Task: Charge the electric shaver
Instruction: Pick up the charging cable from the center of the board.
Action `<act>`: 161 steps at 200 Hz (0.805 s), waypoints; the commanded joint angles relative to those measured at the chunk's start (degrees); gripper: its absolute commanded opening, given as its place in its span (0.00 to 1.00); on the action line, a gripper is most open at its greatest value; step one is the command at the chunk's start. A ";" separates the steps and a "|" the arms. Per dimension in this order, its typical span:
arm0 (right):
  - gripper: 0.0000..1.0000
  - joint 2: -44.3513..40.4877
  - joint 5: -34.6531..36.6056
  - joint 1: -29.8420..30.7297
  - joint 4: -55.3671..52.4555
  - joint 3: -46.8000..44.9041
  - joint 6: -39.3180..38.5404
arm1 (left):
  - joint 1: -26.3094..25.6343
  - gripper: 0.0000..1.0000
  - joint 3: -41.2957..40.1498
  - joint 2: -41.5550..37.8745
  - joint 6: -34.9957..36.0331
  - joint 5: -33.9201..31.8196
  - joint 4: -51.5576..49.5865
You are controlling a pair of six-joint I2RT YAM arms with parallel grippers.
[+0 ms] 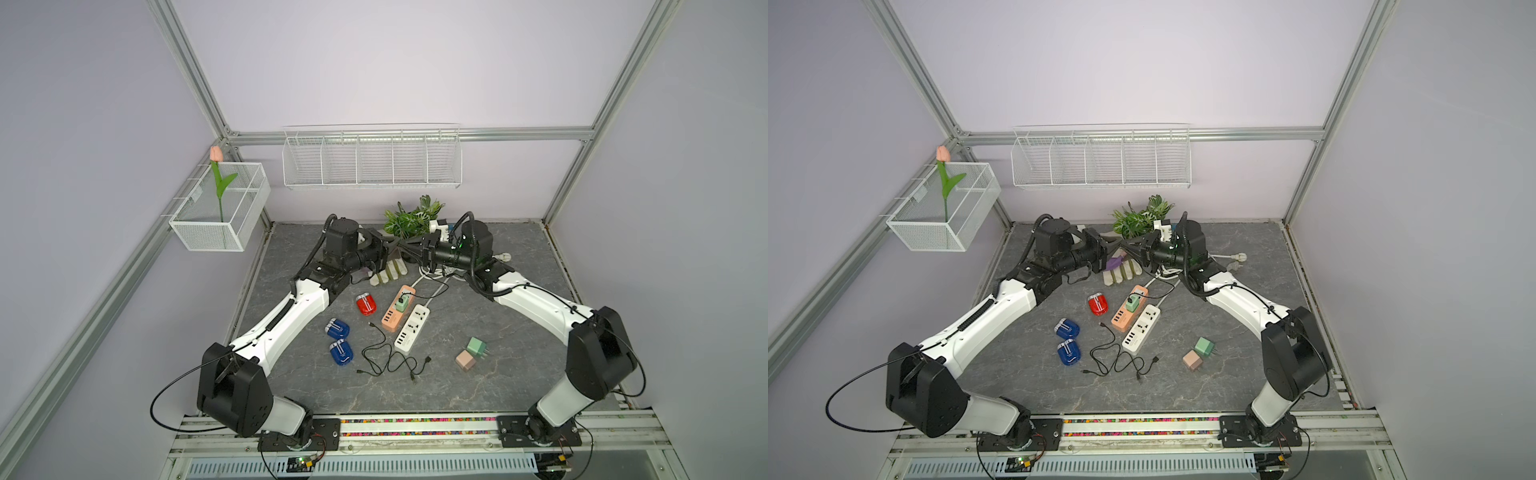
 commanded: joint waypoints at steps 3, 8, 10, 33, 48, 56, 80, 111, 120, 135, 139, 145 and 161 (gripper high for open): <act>0.18 1.37 0.66 0.45 1.81 0.76 1.98 | -0.55 0.00 -0.52 -0.36 -0.84 -0.45 1.42; 0.18 1.43 0.63 0.51 1.80 0.93 2.08 | -0.51 0.00 -0.56 -0.36 -0.76 -0.49 1.42; 0.18 1.47 0.65 0.54 1.80 0.95 2.15 | -0.54 0.00 -0.56 -0.36 -0.76 -0.53 1.42; 0.16 1.66 0.80 0.88 1.45 1.08 2.30 | -0.67 0.00 -0.56 -0.10 -0.71 -0.55 1.77; 0.15 1.77 0.93 1.08 1.66 0.65 2.96 | -0.69 0.00 -0.55 -0.01 -0.58 -0.62 1.68; 0.14 1.67 1.10 1.08 1.80 0.52 3.23 | -0.68 0.00 -0.56 0.07 -0.49 -0.68 1.64; 0.15 1.31 1.40 1.24 0.82 0.43 3.67 | -0.78 0.00 -0.58 0.31 0.19 -1.00 1.53; 0.16 0.69 1.85 1.59 -1.31 0.08 3.74 | -0.84 0.00 -0.41 0.60 0.83 -1.28 1.33; 0.16 0.61 1.89 1.70 -1.66 -0.02 3.70 | -0.85 0.00 -0.36 0.69 0.98 -1.37 1.35; 0.16 0.60 2.05 1.80 -1.93 -0.27 3.77 | -0.93 0.00 -0.30 0.75 1.00 -1.39 1.31; 0.16 0.60 2.07 1.85 -1.98 -0.27 3.78 | -0.96 0.00 -0.30 0.85 1.00 -1.35 1.25; 0.15 0.69 2.18 1.85 -2.10 -0.27 3.67 | -0.93 0.00 -0.22 0.86 1.00 -1.33 1.33; 0.10 0.69 2.45 1.87 -2.24 -0.38 3.66 | -0.94 0.00 -0.21 0.96 1.09 -1.20 1.27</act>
